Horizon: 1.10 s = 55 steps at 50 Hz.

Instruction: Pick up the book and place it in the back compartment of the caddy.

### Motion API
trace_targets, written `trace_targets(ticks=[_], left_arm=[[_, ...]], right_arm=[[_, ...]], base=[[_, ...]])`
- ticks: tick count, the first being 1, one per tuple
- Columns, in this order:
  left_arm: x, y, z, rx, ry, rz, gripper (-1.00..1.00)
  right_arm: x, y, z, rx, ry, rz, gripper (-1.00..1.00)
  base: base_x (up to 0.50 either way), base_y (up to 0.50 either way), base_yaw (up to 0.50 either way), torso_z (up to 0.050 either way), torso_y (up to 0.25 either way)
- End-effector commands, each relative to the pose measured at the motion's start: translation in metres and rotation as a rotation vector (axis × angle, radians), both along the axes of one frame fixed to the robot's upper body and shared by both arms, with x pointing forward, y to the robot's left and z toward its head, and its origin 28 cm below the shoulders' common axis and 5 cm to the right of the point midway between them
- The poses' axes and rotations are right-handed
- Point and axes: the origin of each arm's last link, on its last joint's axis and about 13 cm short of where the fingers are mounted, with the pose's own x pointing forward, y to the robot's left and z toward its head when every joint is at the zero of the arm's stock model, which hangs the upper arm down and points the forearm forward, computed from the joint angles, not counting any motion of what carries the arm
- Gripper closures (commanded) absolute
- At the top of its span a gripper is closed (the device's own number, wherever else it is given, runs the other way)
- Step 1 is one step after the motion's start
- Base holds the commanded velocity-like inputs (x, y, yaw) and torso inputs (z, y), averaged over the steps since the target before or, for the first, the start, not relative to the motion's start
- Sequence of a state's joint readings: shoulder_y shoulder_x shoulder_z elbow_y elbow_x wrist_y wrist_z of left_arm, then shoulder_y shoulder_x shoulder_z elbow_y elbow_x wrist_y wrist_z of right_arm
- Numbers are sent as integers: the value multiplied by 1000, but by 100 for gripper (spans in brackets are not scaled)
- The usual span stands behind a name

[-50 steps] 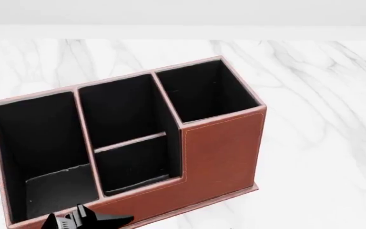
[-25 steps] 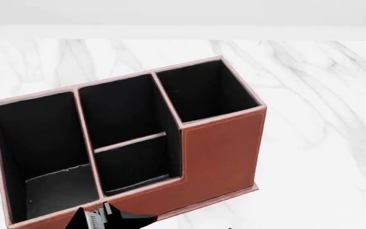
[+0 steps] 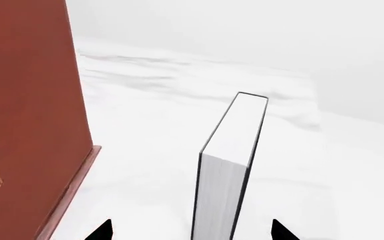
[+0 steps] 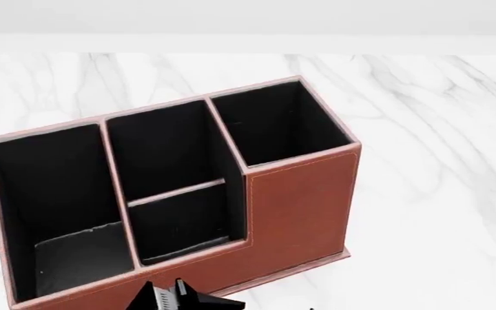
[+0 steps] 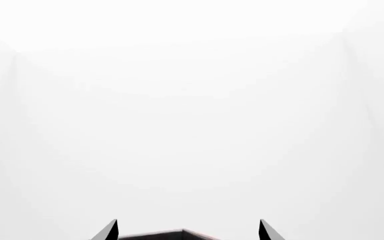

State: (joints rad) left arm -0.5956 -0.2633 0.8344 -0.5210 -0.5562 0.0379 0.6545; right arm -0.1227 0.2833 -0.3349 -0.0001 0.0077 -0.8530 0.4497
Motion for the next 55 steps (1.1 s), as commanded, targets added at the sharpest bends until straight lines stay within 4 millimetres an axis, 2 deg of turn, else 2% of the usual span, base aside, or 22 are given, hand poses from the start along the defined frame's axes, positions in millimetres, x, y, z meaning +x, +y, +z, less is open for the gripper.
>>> trace_targets(ticks=[1,42,55], left_arm=[[3,-10,-4,-1,19,-30,-100],[15,-47,-19,46,70,-112,-100],[14,-51,-27,83,91,-129,-100]], right_arm=[[0,0,0,1,-2,-2,-100],[-1,-3,2,12,-6,-2,-100],[-1,-3,3,15,-6,0,-100]], base=[[0,0,0,0,0],[0,0,0,0,0],[0,0,0,0,0]])
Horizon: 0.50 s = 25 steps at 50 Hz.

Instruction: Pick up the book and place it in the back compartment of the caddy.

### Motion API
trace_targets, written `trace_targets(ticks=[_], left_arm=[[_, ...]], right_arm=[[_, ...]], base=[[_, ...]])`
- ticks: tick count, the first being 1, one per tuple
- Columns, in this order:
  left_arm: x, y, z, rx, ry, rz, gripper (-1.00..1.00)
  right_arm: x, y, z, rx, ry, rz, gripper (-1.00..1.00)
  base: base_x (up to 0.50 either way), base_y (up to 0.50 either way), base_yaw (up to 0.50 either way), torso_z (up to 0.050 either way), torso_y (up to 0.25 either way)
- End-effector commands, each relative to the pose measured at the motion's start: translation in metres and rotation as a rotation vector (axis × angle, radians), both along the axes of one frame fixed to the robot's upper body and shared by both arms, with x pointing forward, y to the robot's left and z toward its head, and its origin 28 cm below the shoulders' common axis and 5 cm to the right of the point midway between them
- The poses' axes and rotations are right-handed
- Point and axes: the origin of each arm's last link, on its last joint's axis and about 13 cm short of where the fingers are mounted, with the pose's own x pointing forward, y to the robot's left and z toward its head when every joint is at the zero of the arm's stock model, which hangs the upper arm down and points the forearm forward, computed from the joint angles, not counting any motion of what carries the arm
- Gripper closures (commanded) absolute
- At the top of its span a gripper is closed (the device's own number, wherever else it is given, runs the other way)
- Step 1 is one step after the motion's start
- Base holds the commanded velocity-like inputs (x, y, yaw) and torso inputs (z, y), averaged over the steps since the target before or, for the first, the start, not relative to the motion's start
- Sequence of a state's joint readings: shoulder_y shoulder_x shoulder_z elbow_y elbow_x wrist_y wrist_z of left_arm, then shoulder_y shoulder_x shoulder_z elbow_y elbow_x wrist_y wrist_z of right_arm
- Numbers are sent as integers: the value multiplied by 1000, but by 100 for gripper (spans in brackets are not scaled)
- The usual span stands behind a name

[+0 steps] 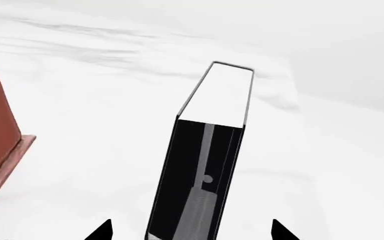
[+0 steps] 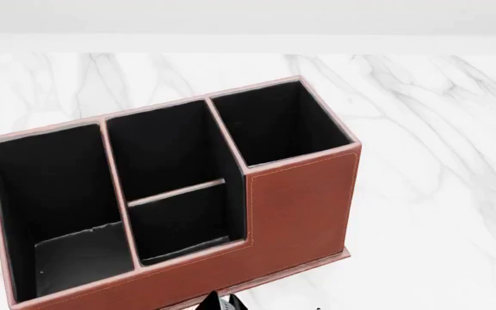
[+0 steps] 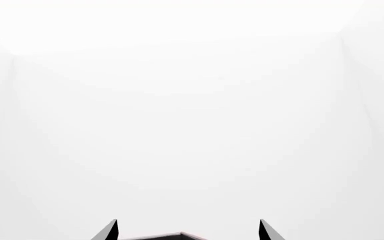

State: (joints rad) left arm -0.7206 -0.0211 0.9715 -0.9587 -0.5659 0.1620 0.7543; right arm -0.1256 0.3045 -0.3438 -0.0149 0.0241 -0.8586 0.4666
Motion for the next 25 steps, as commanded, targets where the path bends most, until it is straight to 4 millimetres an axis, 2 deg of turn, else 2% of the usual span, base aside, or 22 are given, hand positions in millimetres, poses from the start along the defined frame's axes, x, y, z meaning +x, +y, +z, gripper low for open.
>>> trace_targets(ticks=[1,3,4,25], left_arm=[[0,-4,-5,32,13,-17,-100],[-2,-4,-7,42,21,-28,-100],[-2,-5,-7,42,23,-26,100],[2,6,-10,48,31,12,100]], right_arm=[[0,0,0,2,0,1,-100],[0,0,1,4,-1,0,-100],[0,-1,1,4,-1,0,-100],[0,0,0,2,0,-1,-100]], base=[[0,0,0,0,0],[0,0,0,0,0],[0,0,0,0,0],[0,0,0,0,0]])
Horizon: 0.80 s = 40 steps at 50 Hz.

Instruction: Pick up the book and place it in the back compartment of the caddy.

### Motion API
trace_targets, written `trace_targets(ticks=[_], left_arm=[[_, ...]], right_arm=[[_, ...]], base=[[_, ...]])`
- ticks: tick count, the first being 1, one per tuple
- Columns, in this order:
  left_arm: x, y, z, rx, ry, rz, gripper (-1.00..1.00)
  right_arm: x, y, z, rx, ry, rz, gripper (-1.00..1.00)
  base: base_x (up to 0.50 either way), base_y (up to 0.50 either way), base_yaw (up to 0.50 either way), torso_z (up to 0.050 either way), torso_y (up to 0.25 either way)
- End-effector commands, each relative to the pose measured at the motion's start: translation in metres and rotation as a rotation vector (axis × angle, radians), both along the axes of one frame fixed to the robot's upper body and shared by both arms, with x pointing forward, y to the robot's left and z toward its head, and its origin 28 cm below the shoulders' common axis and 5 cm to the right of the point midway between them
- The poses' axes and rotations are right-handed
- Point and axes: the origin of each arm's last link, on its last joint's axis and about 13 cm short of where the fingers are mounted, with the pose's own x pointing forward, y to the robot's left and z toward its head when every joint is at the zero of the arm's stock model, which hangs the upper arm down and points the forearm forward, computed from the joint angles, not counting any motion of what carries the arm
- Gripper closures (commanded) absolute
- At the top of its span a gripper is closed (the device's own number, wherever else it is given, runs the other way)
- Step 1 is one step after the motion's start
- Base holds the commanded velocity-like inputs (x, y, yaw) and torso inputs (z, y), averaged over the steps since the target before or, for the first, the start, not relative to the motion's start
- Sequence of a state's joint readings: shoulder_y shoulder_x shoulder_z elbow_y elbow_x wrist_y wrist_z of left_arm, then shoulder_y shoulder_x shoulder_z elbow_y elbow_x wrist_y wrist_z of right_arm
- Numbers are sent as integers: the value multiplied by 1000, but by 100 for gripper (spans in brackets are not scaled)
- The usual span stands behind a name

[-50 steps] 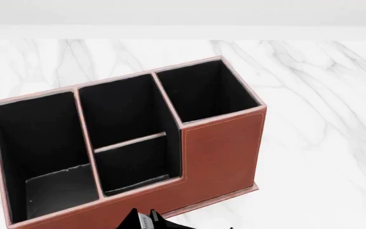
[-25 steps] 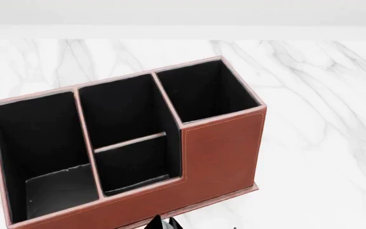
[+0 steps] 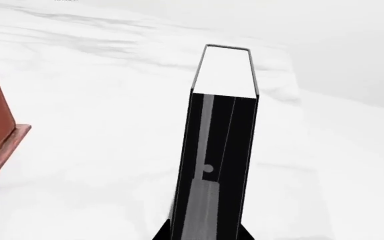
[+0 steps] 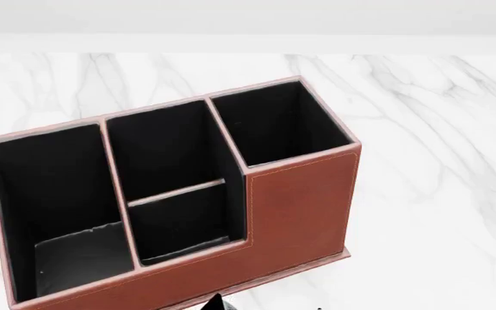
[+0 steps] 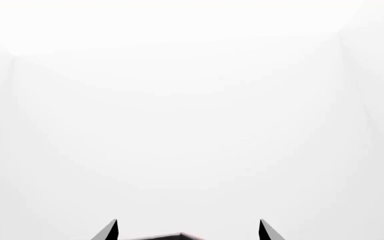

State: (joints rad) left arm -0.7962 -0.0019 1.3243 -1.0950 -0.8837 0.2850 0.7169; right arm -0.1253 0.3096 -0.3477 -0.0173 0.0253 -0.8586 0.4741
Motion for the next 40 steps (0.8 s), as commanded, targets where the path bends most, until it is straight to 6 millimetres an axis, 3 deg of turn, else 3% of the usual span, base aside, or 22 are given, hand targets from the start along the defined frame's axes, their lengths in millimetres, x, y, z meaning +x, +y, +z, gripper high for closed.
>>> trace_targets(ticks=[1,22,40], left_arm=[[1,9,-3,30,7,21,100],[-3,27,21,39,-71,79,100],[-11,46,60,69,-193,134,100]], right_arm=[[0,0,-1,-1,1,0,-100],[0,2,-1,-7,3,0,-100],[2,1,-2,-8,4,-3,-100]], base=[[0,0,0,0,0],[0,0,1,0,0],[0,0,0,0,1]])
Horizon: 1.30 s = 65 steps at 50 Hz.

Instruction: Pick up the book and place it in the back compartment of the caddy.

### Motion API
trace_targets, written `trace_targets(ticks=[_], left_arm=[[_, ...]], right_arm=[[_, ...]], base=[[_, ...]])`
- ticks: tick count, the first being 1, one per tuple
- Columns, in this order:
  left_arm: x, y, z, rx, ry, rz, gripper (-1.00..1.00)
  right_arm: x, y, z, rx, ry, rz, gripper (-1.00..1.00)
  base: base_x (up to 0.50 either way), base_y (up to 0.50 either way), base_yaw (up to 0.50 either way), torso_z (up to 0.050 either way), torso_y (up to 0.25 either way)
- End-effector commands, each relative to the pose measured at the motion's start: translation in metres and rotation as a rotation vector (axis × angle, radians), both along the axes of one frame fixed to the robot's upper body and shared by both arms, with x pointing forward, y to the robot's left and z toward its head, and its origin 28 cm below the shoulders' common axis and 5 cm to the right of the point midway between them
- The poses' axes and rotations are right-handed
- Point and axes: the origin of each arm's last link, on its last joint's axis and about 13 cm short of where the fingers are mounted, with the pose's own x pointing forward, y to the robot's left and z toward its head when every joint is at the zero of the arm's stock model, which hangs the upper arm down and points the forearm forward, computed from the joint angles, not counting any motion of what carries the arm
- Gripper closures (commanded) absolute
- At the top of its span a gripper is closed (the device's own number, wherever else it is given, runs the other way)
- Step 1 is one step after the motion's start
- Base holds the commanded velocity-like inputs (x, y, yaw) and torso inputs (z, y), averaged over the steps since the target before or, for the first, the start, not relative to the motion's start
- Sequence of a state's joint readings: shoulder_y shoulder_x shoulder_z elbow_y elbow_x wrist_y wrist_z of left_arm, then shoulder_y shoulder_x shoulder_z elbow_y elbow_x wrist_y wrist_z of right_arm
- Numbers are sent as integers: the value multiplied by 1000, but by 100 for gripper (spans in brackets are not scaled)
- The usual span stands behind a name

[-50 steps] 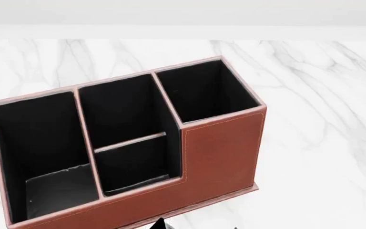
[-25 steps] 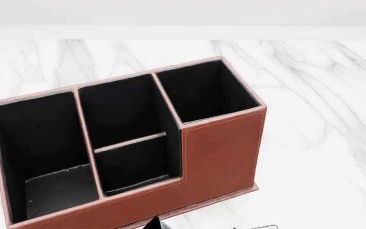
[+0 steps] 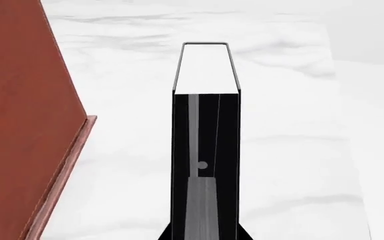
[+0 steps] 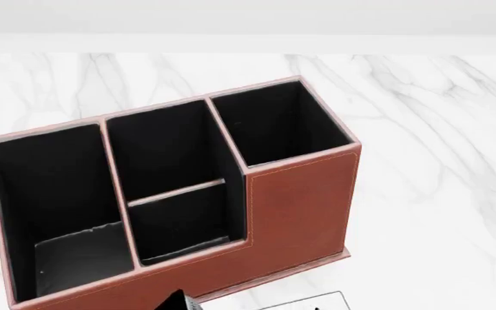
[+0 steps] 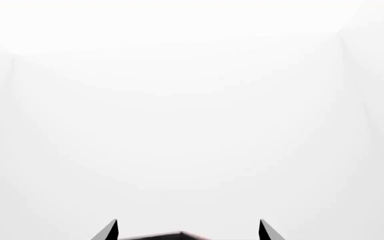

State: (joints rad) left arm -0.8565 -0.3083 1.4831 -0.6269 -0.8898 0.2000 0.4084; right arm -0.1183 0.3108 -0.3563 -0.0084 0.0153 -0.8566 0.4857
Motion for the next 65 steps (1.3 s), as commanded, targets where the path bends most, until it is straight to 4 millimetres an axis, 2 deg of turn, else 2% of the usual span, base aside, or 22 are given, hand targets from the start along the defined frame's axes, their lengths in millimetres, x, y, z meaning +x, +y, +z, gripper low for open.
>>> trace_targets(ticks=[1,21,48,62,65], left_arm=[[-2,7,33,-40,-73,49,100],[-7,28,62,-5,-163,137,100],[-21,51,115,21,-304,213,100],[-22,61,136,47,-357,257,100],[-16,64,138,40,-342,280,100]], right_arm=[[1,0,0,0,1,-2,-100],[0,1,-1,-7,1,0,-100],[0,3,-2,-14,7,7,-100],[0,5,-4,-20,12,15,-100],[1,5,-4,-21,13,16,-100]], base=[[0,0,0,0,0],[0,0,0,0,1],[0,0,0,0,1],[0,0,0,0,1],[0,0,0,0,0]])
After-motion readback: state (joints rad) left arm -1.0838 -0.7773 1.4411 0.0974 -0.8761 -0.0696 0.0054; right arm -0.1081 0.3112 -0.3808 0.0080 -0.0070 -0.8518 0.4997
